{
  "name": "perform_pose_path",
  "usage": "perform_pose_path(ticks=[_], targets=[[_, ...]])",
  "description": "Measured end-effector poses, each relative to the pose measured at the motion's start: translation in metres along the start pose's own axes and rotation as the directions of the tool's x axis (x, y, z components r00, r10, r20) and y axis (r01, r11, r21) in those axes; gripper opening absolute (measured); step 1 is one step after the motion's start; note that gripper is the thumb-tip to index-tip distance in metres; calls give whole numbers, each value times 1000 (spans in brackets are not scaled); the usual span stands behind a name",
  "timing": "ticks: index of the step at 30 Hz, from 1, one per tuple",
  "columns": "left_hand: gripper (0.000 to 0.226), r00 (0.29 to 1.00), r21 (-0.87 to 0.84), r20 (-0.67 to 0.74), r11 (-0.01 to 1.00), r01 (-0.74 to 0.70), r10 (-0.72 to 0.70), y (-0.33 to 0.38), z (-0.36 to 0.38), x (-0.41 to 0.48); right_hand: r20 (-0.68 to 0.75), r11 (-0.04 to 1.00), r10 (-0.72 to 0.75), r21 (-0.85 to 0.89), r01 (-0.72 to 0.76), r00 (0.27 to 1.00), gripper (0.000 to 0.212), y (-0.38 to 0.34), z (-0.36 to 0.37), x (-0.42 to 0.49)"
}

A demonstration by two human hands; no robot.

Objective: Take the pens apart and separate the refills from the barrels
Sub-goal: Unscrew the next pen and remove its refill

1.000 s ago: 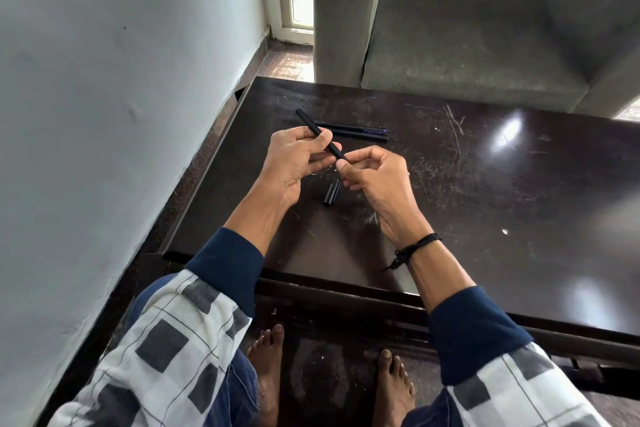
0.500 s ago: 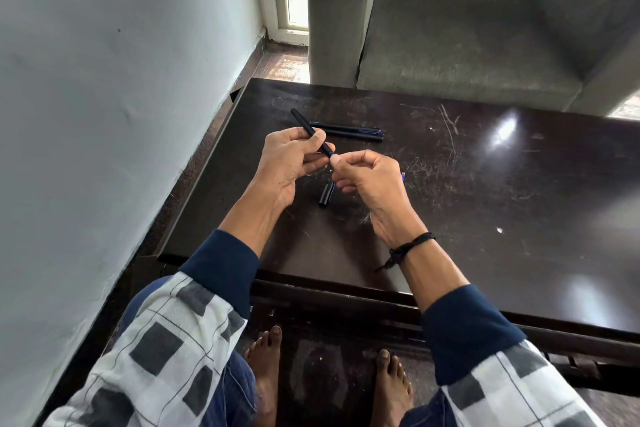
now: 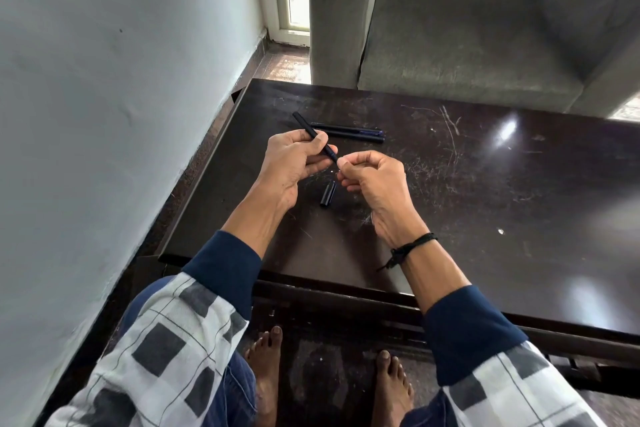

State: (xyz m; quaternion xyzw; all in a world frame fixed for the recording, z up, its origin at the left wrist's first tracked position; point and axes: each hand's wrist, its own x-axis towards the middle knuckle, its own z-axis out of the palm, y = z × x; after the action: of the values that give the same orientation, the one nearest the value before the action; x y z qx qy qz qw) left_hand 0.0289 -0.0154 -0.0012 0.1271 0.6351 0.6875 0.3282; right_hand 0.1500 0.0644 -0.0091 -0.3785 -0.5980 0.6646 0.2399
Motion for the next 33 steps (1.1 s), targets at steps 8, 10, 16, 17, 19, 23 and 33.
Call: perform_pose_path(ticks=[8, 10, 16, 17, 19, 23, 33], targets=[[6, 1000, 5, -3, 1000, 13, -13, -2, 0, 2, 17, 997, 66, 26, -67, 998, 16, 1, 1, 1], [6, 1000, 5, 0, 1000, 21, -21, -3, 1, 3, -4, 999, 44, 6, -44, 999, 17, 1, 1, 1], [5, 999, -14, -5, 999, 41, -41, -5, 1, 2, -32, 1000, 20, -9, -21, 999, 8, 2, 0, 0], [6, 999, -18, -6, 999, 39, -39, -5, 1, 2, -28, 1000, 13, -5, -13, 1000, 3, 1, 0, 0], [7, 1000, -19, -7, 999, 28, -28, -4, 0, 2, -20, 1000, 15, 7, -14, 1000, 14, -1, 1, -1], [7, 1000, -27, -8, 999, 22, -22, -3, -1, 1, -1, 997, 77, 14, -77, 997, 19, 0, 3, -1], [8, 1000, -42, -8, 999, 18, -18, -2, 0, 0, -30, 999, 33, 0, -33, 999, 17, 1, 1, 1]])
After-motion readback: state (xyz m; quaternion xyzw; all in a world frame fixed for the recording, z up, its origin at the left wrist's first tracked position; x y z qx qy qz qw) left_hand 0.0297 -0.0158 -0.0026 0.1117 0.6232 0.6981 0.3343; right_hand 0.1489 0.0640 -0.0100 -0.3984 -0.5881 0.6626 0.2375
